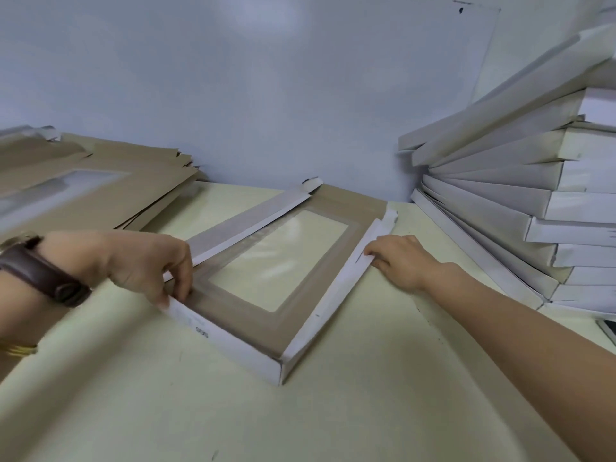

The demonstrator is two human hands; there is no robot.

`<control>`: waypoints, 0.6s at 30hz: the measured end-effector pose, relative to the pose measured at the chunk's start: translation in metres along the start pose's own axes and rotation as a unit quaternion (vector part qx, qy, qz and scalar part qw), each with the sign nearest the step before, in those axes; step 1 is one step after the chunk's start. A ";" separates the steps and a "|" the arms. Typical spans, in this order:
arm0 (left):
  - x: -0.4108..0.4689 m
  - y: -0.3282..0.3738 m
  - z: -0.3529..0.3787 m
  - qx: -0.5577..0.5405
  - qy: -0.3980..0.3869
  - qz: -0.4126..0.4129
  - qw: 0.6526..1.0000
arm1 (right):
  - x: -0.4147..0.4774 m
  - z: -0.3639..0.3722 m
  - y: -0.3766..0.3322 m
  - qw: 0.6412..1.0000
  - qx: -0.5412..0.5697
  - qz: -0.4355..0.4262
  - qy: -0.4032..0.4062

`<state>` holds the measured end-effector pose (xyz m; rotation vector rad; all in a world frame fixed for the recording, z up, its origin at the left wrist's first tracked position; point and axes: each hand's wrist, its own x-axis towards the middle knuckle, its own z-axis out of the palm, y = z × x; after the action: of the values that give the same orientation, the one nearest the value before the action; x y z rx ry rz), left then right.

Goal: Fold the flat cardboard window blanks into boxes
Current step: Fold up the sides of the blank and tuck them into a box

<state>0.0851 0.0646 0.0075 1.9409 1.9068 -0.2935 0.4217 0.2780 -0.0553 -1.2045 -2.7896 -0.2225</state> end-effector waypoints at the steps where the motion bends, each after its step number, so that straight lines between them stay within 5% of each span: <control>1: -0.002 -0.004 0.000 0.004 -0.001 -0.011 1.000 | 0.003 0.000 0.000 1.000 -0.008 0.000 0.003; 8: 0.005 -0.030 0.005 0.067 0.152 -0.097 0.981 | 0.003 -0.003 -0.007 0.994 -0.088 -0.044 0.053; 18: 0.019 0.020 0.007 -0.086 0.456 0.019 0.886 | -0.020 -0.020 -0.044 0.997 -0.059 -0.034 -0.026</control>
<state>0.1064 0.0794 -0.0038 2.1684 2.2790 0.9429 0.4041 0.2309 -0.0427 -1.1568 -2.9022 -0.3715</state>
